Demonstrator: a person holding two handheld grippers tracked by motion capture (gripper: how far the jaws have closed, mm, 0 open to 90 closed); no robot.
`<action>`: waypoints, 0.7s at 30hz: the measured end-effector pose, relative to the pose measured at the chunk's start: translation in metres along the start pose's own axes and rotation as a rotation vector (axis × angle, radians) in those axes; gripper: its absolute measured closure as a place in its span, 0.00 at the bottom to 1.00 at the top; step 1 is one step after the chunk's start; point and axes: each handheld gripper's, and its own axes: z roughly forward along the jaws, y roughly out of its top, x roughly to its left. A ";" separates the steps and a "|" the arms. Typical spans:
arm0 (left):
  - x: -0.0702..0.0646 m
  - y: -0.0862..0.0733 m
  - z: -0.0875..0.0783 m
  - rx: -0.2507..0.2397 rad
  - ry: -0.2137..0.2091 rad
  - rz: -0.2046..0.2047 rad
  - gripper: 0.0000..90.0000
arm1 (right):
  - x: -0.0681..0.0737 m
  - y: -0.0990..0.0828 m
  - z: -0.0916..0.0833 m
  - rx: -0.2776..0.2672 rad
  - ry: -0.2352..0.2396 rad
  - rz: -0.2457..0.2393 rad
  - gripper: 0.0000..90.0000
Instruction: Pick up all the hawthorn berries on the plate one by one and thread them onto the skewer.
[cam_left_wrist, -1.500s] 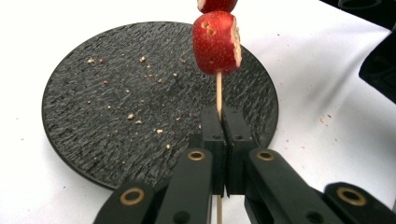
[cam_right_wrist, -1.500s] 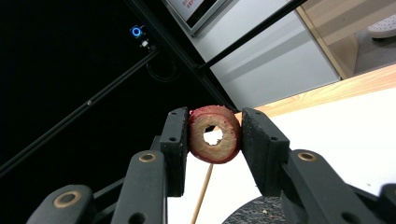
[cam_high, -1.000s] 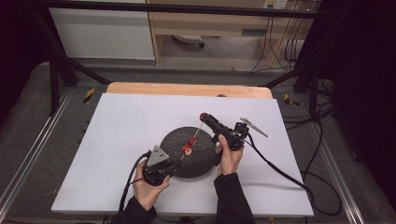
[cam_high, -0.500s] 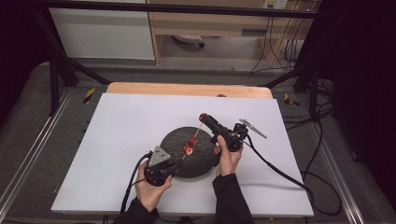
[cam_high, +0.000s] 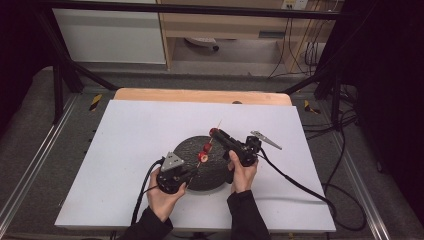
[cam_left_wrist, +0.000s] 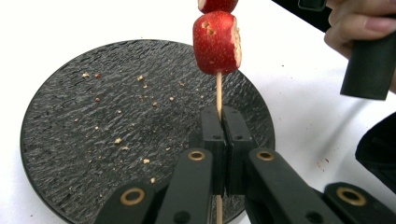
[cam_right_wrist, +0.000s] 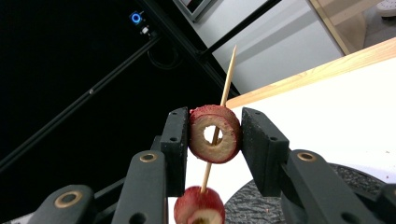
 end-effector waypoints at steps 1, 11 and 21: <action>0.000 0.000 0.001 -0.002 -0.001 -0.003 0.99 | 0.000 -0.001 0.000 0.004 0.002 -0.004 0.70; 0.002 0.003 0.004 -0.004 -0.012 0.001 0.99 | 0.002 -0.007 -0.001 0.036 -0.001 -0.027 0.70; 0.003 0.002 0.003 -0.002 -0.019 0.008 0.99 | 0.003 -0.004 -0.005 0.076 -0.007 -0.068 0.65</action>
